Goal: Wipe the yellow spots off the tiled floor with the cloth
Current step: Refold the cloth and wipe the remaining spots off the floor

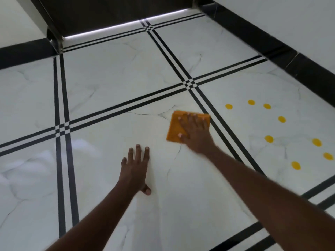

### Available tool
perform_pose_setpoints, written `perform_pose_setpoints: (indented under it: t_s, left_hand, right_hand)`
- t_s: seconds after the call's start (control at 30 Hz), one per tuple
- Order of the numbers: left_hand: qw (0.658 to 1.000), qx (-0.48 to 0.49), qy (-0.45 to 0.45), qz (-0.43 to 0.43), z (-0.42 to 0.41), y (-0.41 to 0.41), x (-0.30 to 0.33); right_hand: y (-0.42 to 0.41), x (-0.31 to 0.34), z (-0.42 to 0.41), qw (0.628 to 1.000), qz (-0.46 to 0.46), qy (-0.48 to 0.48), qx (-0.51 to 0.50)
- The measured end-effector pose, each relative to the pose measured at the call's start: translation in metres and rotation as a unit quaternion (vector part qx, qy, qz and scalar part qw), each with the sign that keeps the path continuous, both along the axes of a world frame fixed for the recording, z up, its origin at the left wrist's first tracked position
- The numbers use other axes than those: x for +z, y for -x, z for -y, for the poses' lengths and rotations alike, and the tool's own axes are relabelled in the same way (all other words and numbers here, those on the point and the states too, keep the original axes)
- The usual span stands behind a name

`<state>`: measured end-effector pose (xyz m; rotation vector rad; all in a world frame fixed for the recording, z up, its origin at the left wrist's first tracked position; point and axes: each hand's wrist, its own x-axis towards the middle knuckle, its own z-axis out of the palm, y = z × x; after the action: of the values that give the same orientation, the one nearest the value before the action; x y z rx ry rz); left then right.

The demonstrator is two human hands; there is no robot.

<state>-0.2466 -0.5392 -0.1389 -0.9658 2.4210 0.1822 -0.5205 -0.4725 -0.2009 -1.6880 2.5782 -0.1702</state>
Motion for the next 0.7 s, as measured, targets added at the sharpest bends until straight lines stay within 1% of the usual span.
perform_pose_setpoints:
  t_s: [0.03,0.07,0.13,0.2,0.23,0.27,0.33,0.4,0.43,0.47,0.5,0.53,0.57,0.6,0.63,0.67,0.7]
  left_hand:
    - [1.0,-0.002,0.002,-0.002,0.0,0.0,-0.001]
    - [1.0,-0.002,0.003,-0.003,0.001,-0.001,-0.001]
    - [1.0,0.001,0.002,-0.002,0.001,-0.004,-0.001]
    - [1.0,-0.001,0.01,-0.005,0.001,-0.004,0.0]
    - [1.0,-0.004,0.015,-0.005,0.0,-0.003,0.001]
    - [1.0,-0.007,0.021,-0.006,0.0,-0.002,0.002]
    - [1.0,-0.007,0.02,-0.007,-0.003,-0.001,0.007]
    - [1.0,0.003,0.0,-0.012,-0.003,-0.005,0.009]
    - [1.0,0.009,-0.006,-0.016,-0.002,-0.007,0.009]
    - [1.0,0.007,-0.011,-0.018,-0.001,-0.008,0.009]
    - [1.0,0.001,-0.014,-0.017,0.0,-0.008,0.007]
    - [1.0,-0.003,-0.013,-0.016,0.002,-0.008,0.006]
    - [1.0,-0.004,-0.011,-0.012,0.002,-0.008,0.004]
    - [1.0,-0.004,-0.01,-0.008,0.003,-0.009,0.004]
    - [1.0,-0.002,-0.011,-0.007,0.003,-0.008,0.004]
    - [1.0,-0.001,-0.009,-0.005,0.003,-0.008,0.005]
    - [1.0,-0.003,-0.005,-0.003,0.002,-0.007,0.007]
  right_hand:
    - [0.022,-0.002,0.005,1.0,-0.012,-0.004,-0.014]
    - [0.037,-0.003,0.004,0.998,-0.017,-0.002,-0.054]
    - [0.038,-0.003,-0.016,0.984,-0.021,0.036,-0.171]
    - [0.004,0.003,-0.055,0.954,-0.011,0.084,-0.288]
    - [-0.028,0.009,-0.079,0.938,-0.004,0.099,-0.331]
    - [-0.068,0.011,-0.1,0.931,0.012,0.097,-0.351]
    - [-0.157,0.018,-0.132,0.94,0.045,0.073,-0.33]
    - [-0.217,0.023,-0.141,0.966,0.071,0.066,-0.241]
    - [-0.218,0.025,-0.134,0.979,0.075,0.056,-0.181]
    - [-0.196,0.021,-0.122,0.991,0.067,0.044,-0.111]
    - [-0.163,0.016,-0.106,0.997,0.055,0.03,-0.043]
    - [-0.127,0.014,-0.09,0.999,0.036,0.012,0.0]
    - [-0.089,0.006,-0.082,1.0,0.012,0.013,0.008]
    - [-0.056,0.0,-0.081,0.999,-0.013,0.031,-0.023]
    - [-0.032,0.001,-0.088,0.996,-0.032,0.04,-0.074]
    - [-0.026,0.003,-0.101,0.99,-0.031,0.047,-0.127]
    - [-0.037,0.006,-0.119,0.98,-0.011,0.061,-0.186]
